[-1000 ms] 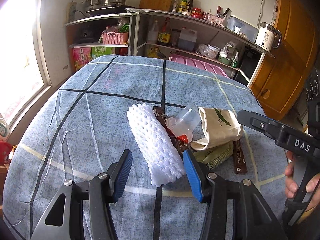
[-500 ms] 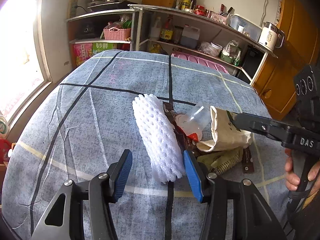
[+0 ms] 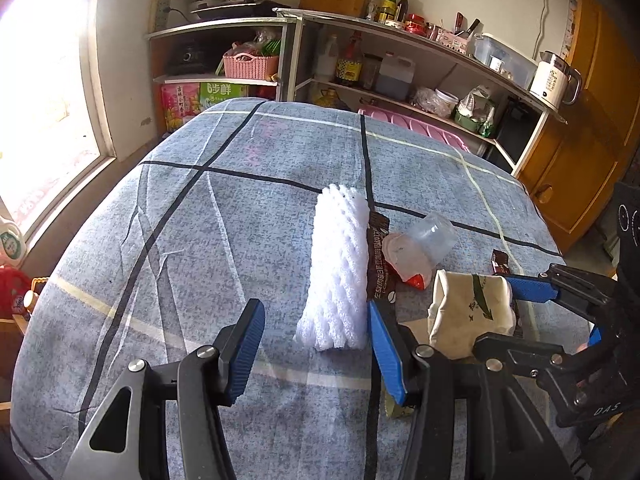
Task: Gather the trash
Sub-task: 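Grasp the beige paper bag with the right gripper while the left gripper grasps the long white foam net, then carry the paper bag and long foam net over the white bin and release both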
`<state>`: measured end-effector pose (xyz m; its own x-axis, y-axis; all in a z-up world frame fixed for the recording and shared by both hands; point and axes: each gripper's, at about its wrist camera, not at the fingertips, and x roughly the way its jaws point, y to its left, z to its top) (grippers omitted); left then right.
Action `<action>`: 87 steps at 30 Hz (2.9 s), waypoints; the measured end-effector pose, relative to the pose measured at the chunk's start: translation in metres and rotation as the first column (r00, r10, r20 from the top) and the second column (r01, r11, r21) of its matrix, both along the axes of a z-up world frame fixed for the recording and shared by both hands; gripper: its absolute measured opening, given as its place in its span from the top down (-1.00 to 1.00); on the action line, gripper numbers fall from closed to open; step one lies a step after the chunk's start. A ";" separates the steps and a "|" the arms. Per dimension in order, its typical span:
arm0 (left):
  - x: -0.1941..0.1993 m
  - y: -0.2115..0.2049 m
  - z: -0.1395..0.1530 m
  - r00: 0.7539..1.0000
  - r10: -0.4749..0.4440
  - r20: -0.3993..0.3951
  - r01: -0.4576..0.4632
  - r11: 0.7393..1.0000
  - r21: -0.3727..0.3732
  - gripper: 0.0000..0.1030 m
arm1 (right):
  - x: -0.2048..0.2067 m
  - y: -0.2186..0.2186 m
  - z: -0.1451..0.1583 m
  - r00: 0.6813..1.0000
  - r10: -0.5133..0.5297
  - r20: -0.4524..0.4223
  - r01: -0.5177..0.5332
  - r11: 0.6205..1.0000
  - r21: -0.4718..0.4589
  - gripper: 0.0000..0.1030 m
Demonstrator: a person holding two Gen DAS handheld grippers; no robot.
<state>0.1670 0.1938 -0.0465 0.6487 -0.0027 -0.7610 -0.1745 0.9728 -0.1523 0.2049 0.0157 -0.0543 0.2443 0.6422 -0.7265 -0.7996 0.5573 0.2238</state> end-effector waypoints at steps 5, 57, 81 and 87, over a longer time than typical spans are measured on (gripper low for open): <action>0.004 0.002 -0.001 1.000 0.002 -0.005 -0.002 1.000 -0.016 -0.02 | 0.005 0.001 -0.004 0.999 0.005 -0.043 -0.005 1.000 0.016 -0.31; -0.053 -0.081 0.049 0.981 -0.148 0.124 0.147 0.989 0.014 0.56 | -0.046 -0.135 0.036 0.909 -0.379 -0.173 0.413 0.875 0.254 0.28; -0.068 -0.225 0.077 0.893 -0.415 0.173 0.412 0.910 0.055 0.56 | -0.115 -0.276 0.068 0.754 -0.648 -0.109 0.646 0.701 0.302 0.28; -0.066 -0.270 0.074 0.861 -0.481 0.163 0.479 0.876 0.055 0.56 | -0.130 -0.318 0.065 0.689 -0.716 -0.112 0.711 0.639 0.294 0.27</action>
